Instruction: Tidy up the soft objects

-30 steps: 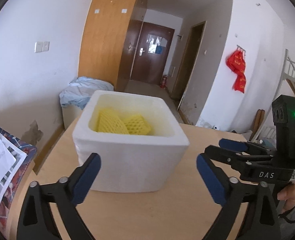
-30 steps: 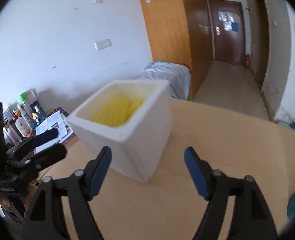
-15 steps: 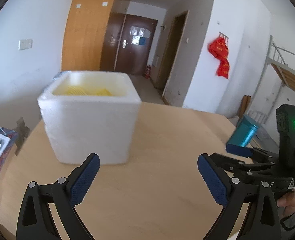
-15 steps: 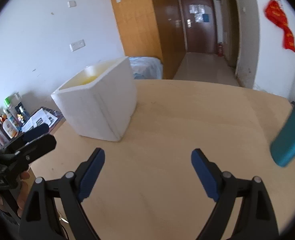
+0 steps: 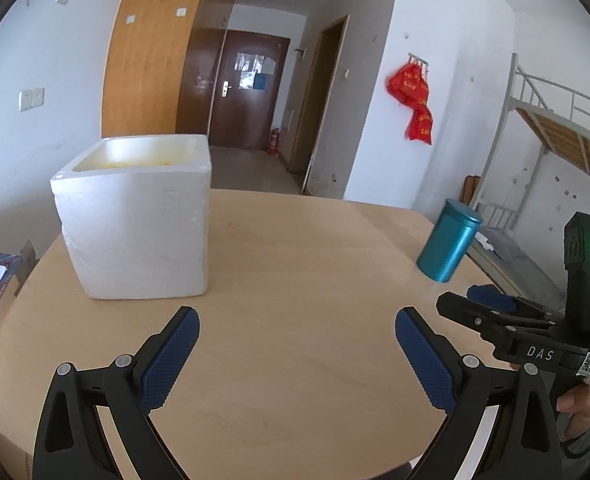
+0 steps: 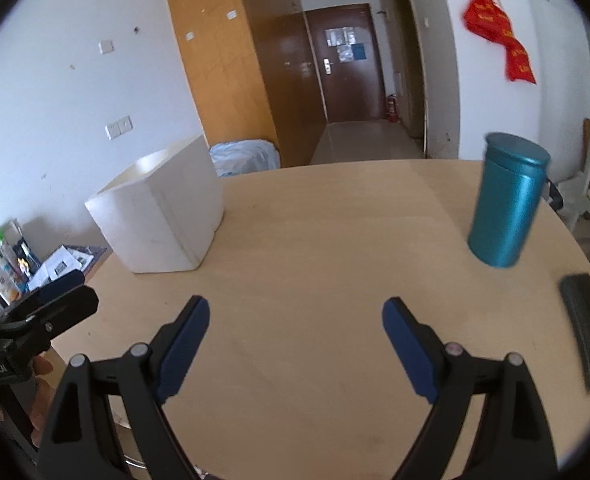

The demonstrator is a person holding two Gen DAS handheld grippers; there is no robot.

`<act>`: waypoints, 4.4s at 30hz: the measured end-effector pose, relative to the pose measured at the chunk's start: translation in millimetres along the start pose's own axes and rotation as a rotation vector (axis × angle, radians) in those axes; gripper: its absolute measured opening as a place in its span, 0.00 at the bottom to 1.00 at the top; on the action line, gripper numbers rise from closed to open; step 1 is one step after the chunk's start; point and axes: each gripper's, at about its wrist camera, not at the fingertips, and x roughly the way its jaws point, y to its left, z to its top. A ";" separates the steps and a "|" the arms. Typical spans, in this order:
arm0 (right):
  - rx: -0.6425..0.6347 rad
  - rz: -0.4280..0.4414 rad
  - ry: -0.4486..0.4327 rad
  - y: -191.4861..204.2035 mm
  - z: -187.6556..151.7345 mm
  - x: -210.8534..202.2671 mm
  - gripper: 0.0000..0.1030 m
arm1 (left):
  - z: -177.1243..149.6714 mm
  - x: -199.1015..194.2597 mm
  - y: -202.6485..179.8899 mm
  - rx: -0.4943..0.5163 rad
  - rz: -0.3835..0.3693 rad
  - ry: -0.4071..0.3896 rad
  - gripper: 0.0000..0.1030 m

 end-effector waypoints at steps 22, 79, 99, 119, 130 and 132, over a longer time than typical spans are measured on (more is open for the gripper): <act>-0.133 -0.139 -0.417 30.1 -19.0 -104.4 1.00 | -9.2 -78.8 -48.6 0.112 0.056 -0.286 0.96; -0.082 -0.162 -0.361 21.7 -25.0 -83.9 1.00 | -19.2 -82.0 -38.7 0.069 0.137 -0.328 0.96; -0.082 -0.161 -0.363 21.4 -24.9 -82.7 1.00 | -19.6 -80.6 -37.7 0.072 0.143 -0.332 0.96; -0.088 -0.166 -0.363 20.5 -23.5 -84.0 1.00 | -20.9 -81.0 -37.8 0.078 0.152 -0.330 0.96; -0.096 -0.168 -0.361 21.7 -23.3 -84.5 1.00 | -19.7 -82.0 -35.2 0.081 0.159 -0.337 0.96; -0.094 -0.166 -0.358 21.4 -22.7 -84.6 1.00 | -19.7 -82.2 -34.0 0.078 0.164 -0.339 0.96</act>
